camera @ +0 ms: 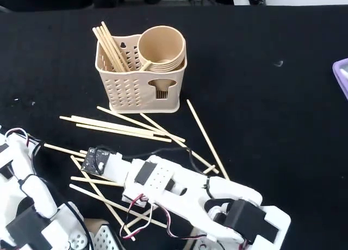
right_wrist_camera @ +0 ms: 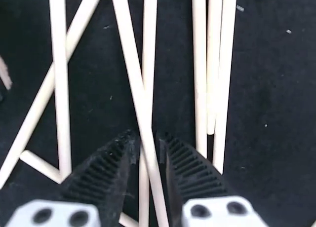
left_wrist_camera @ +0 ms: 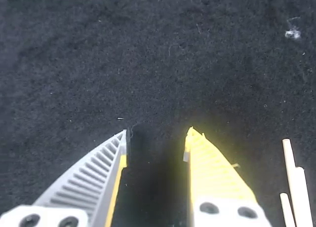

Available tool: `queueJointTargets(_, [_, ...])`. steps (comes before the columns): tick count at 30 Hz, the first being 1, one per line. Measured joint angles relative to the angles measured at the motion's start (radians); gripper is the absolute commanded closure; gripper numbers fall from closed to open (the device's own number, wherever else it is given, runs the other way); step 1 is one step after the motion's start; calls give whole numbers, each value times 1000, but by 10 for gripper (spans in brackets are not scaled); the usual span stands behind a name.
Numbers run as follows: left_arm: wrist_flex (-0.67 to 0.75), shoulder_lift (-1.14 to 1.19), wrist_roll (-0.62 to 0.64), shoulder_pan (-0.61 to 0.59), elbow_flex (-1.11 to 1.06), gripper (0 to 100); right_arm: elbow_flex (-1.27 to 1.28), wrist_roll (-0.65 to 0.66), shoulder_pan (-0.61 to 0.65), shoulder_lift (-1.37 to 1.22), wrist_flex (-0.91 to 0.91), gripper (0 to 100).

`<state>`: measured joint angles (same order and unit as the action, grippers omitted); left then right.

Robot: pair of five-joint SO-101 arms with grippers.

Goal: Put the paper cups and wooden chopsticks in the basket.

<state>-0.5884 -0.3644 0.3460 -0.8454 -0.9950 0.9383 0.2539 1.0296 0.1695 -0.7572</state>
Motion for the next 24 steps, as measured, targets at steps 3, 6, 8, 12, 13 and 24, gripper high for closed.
queueJointTargets(3, [0,0,0,0,0,809,0,0,3,28,-41,835])
queueJointTargets(6, [0,0,0,0,0,809,0,0,5,86,-94,819])
queueJointTargets(8, [0,0,0,0,0,809,0,2,18,129,-107,819])
queueJointTargets(12, [0,0,0,0,0,809,38,0,20,207,-87,819])
queueJointTargets(13, [0,0,0,0,0,809,52,-5,20,218,-63,819])
queueJointTargets(24, [0,0,0,0,0,809,101,-49,20,187,86,819])
